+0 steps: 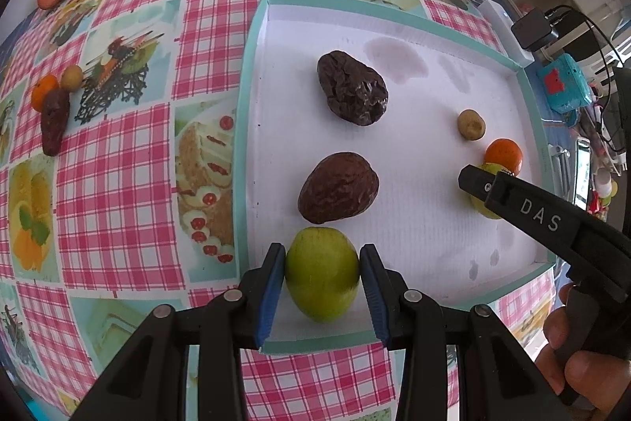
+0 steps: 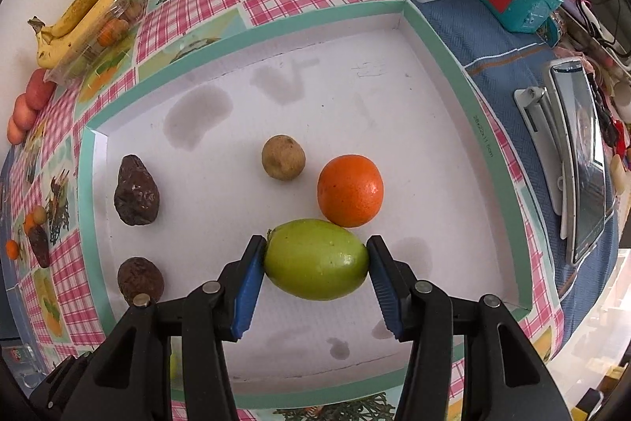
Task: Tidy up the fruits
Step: 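Carry both green fruits over the white tray with both tools, then open both tools to release the green fruits into the white tray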
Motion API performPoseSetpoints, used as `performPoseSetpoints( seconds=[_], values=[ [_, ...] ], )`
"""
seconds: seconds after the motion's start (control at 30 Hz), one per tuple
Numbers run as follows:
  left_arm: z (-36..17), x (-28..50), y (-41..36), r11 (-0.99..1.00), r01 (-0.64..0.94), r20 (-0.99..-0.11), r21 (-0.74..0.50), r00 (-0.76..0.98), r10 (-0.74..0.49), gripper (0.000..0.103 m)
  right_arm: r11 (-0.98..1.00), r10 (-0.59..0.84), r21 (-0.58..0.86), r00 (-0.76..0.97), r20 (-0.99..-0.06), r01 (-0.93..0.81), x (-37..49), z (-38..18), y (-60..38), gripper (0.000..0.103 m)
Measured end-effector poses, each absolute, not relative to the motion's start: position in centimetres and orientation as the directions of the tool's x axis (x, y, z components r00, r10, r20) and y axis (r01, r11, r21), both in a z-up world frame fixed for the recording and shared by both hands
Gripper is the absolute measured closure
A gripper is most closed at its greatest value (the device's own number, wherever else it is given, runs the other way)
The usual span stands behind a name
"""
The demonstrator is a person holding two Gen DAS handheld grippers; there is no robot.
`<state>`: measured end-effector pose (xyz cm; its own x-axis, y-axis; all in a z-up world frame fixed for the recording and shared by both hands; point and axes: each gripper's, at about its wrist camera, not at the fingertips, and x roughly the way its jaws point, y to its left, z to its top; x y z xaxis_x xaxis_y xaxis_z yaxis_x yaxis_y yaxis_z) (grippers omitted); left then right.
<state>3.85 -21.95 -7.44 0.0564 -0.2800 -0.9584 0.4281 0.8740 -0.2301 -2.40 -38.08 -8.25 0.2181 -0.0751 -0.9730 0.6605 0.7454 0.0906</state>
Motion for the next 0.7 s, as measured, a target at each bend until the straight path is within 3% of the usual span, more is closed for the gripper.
performPoseSetpoints(
  seconds=[0.33, 0.47, 0.7],
  values=[
    [-7.1, 3.8, -22.2, 0.868, 0.443, -0.958, -0.226, 0.061, -0.281, 0.060, 0.741, -0.073, 0.104, 0.233, -0.970, 0.664, -2.4, -8.1, -38.3, 0.049],
    [-6.3, 3.6, -22.3, 0.862, 0.449, -0.953, -0.234, 0.070, -0.295, 0.052, 0.744, -0.084, 0.104, 0.247, -0.965, 0.659, -2.2, -7.5, -38.4, 0.048],
    [-4.4, 4.0, -21.5, 0.859, 0.445, -0.942, -0.253, 0.089, -0.324, 0.052, 0.740, -0.103, 0.110, 0.274, -0.956, 0.663, -2.3, -6.5, -38.6, 0.048]
  ],
)
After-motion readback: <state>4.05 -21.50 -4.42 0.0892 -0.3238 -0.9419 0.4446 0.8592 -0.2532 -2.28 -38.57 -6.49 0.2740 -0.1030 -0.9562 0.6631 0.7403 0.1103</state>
